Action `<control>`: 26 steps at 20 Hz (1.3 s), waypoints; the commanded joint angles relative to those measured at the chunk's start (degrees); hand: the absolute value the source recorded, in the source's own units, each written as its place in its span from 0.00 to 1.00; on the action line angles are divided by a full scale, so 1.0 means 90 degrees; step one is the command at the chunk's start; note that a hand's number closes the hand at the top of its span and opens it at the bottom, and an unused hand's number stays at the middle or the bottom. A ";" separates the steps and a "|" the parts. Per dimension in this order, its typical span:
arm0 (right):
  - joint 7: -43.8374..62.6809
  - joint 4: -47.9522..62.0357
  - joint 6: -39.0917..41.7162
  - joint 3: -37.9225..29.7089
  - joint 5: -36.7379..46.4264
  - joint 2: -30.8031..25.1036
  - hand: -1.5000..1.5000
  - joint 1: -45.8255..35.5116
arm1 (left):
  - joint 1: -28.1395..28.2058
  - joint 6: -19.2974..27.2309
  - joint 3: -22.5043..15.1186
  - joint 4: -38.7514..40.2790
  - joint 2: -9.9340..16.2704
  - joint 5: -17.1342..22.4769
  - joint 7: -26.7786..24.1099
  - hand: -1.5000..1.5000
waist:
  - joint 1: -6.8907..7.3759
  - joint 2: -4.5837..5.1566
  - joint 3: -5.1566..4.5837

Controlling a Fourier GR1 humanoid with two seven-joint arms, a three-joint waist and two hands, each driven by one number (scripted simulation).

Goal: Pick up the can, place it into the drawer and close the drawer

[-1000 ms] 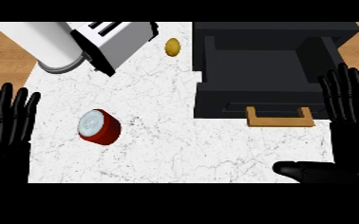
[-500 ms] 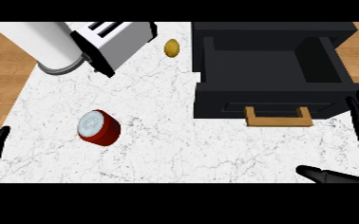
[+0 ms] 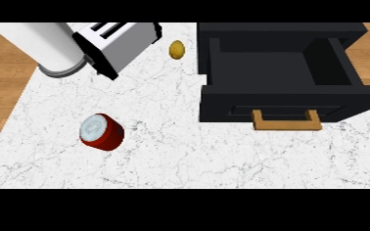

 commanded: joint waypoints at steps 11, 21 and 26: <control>-0.0237 -0.0083 0.0814 -0.0737 -0.0688 -0.0057 0.00 0.0572 | -0.0219 0.0242 0.0037 0.0076 -0.0373 0.1272 0.0832 0.00 | -0.0019 0.0004 0.0000; -0.0222 -0.0277 0.1489 -0.1430 -0.1194 -0.0005 0.00 0.0941 | -0.1742 0.0843 0.0178 0.0880 -0.0292 0.0941 0.1413 0.00 | -0.0065 0.0013 0.0001; -0.0376 -0.0484 0.1758 -0.1482 -0.1167 0.0346 0.00 0.1214 | -0.1867 0.0888 -0.0114 0.1616 -0.0378 0.0538 0.1014 0.00 | -0.0066 0.0010 -0.0001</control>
